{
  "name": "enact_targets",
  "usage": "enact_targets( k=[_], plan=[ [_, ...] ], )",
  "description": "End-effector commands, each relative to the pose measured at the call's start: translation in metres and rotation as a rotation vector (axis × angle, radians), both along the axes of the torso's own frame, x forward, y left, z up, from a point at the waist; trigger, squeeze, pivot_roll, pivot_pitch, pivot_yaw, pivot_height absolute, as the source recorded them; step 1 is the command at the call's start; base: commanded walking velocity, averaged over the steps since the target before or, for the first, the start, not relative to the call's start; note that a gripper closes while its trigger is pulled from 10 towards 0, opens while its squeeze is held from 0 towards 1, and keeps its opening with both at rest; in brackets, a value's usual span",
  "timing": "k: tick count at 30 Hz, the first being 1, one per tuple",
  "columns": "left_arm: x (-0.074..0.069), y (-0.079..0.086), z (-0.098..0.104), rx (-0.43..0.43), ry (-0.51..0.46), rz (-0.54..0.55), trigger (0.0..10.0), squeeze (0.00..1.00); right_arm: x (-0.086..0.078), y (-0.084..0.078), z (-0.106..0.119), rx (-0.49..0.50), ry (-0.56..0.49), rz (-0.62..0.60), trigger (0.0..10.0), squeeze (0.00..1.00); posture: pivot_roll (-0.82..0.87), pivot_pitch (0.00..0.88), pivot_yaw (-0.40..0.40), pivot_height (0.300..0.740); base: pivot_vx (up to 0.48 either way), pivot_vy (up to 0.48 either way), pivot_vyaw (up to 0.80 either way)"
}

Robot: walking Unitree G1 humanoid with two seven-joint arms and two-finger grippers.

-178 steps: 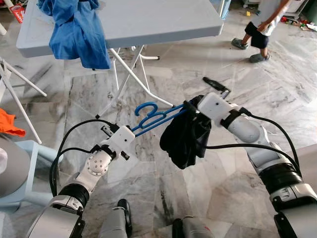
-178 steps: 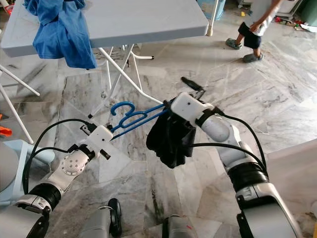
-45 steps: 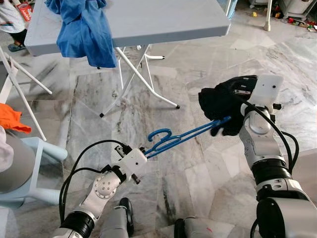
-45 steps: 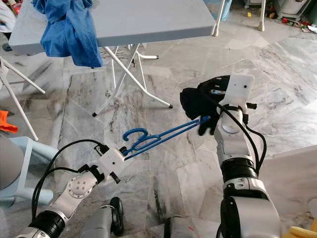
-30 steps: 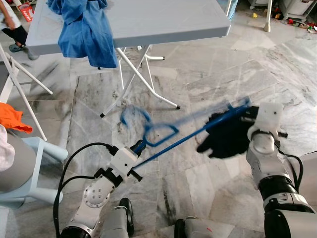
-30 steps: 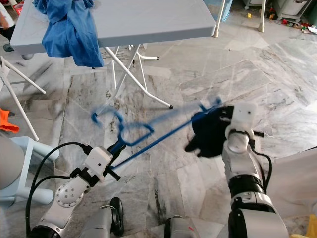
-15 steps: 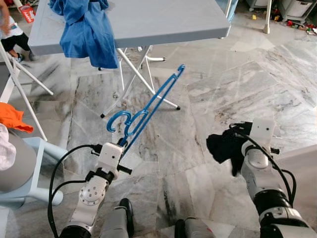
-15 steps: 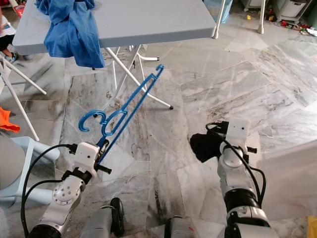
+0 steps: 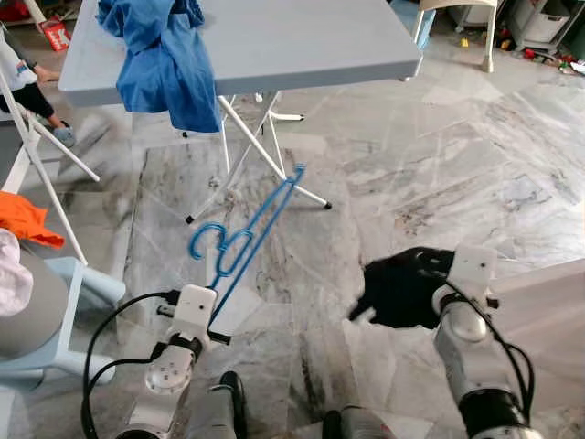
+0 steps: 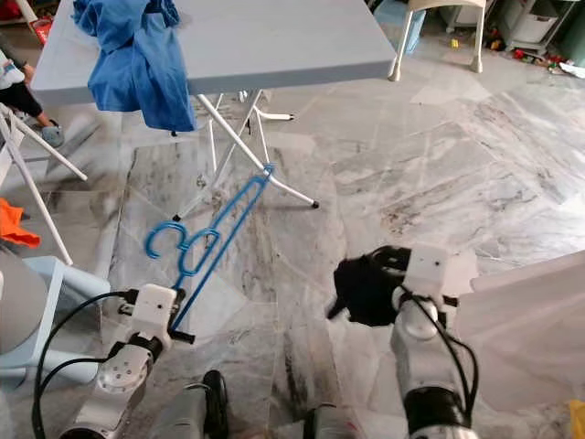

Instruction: Hang hanger

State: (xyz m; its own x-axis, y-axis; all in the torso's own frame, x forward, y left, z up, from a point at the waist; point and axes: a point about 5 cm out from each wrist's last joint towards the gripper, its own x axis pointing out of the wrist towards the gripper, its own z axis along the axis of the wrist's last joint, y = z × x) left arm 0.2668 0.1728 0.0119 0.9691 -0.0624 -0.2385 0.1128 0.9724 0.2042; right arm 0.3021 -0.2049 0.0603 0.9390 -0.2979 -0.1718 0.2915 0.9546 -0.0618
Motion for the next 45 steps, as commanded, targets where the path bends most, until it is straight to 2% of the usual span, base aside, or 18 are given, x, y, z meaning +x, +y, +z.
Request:
enact_targets(
  k=[1,5,7,9,10,12,14,15,16,17,23,26,34,45],
  plan=[
    [-0.005,0.01,0.0,-0.006,-0.004,0.077,10.0,0.0,-0.005,0.011,0.005,0.02,-0.035,0.058,0.0,0.0,-0.08,0.183,-0.044,0.74,0.0,0.0,0.0],
    [-0.005,0.023,0.011,-0.014,-0.028,0.156,10.0,0.0,-0.014,0.027,0.014,0.032,-0.086,0.148,0.0,0.0,-0.08,0.183,-0.044,0.74,0.0,0.0,0.0],
    [-0.006,0.025,0.013,-0.02,-0.027,0.17,10.0,0.0,-0.016,0.029,0.016,0.032,-0.095,0.16,0.0,0.0,-0.08,0.182,-0.043,0.74,0.0,0.0,0.0],
    [-0.012,0.038,0.014,-0.003,0.028,0.224,10.0,0.0,-0.019,0.035,0.027,0.03,-0.141,0.194,0.0,0.0,-0.08,0.183,-0.042,0.74,0.0,0.0,0.0],
    [-0.012,0.038,0.014,-0.003,0.028,0.224,10.0,0.0,-0.019,0.035,0.027,0.03,-0.141,0.194,0.0,0.0,-0.08,0.183,-0.042,0.74,0.0,0.0,0.0],
    [-0.021,0.052,0.012,-0.031,0.101,0.294,10.0,0.0,-0.018,0.04,0.041,0.002,-0.202,0.235,0.0,0.0,-0.07,0.185,-0.042,0.74,0.0,0.0,0.0],
    [-0.021,0.053,0.012,-0.039,0.102,0.304,10.0,0.0,-0.018,0.04,0.042,-0.001,-0.204,0.239,0.0,0.0,-0.07,0.185,-0.042,0.74,0.0,0.0,0.0],
    [-0.021,0.055,0.016,-0.082,0.127,0.335,10.0,0.0,-0.017,0.044,0.047,0.012,-0.219,0.252,8.0,0.0,-0.06,0.186,-0.043,0.74,0.0,0.0,0.0],
    [-0.021,0.055,0.018,-0.102,0.133,0.343,10.0,0.0,-0.017,0.045,0.049,0.018,-0.224,0.257,8.0,0.0,-0.06,0.186,-0.043,0.74,0.0,0.0,0.0],
    [-0.019,0.055,0.021,-0.114,0.127,0.344,10.0,0.0,-0.016,0.046,0.051,0.024,-0.228,0.262,10.0,0.0,-0.06,0.186,-0.043,0.74,0.0,0.0,0.0],
    [-0.005,0.044,0.054,-0.178,0.05,0.309,10.0,0.0,-0.011,0.06,0.067,0.026,-0.28,0.331,10.0,0.0,-0.05,0.196,-0.039,0.74,0.0,0.0,0.0],
    [-0.002,0.04,0.063,-0.197,0.042,0.304,10.0,0.0,-0.009,0.065,0.073,0.022,-0.302,0.354,10.0,0.0,-0.05,0.198,-0.034,0.74,0.0,0.0,0.0],
    [0.001,0.035,0.075,-0.228,0.043,0.296,10.0,0.0,-0.007,0.076,0.084,0.052,-0.337,0.396,10.0,0.0,-0.04,0.203,-0.024,0.74,0.132,0.0,0.42],
    [0.005,0.031,0.085,-0.237,0.031,0.289,10.0,0.0,-0.004,0.081,0.089,0.063,-0.352,0.419,10.0,0.0,-0.04,0.201,-0.019,0.74,0.361,0.0,0.2]
  ],
)
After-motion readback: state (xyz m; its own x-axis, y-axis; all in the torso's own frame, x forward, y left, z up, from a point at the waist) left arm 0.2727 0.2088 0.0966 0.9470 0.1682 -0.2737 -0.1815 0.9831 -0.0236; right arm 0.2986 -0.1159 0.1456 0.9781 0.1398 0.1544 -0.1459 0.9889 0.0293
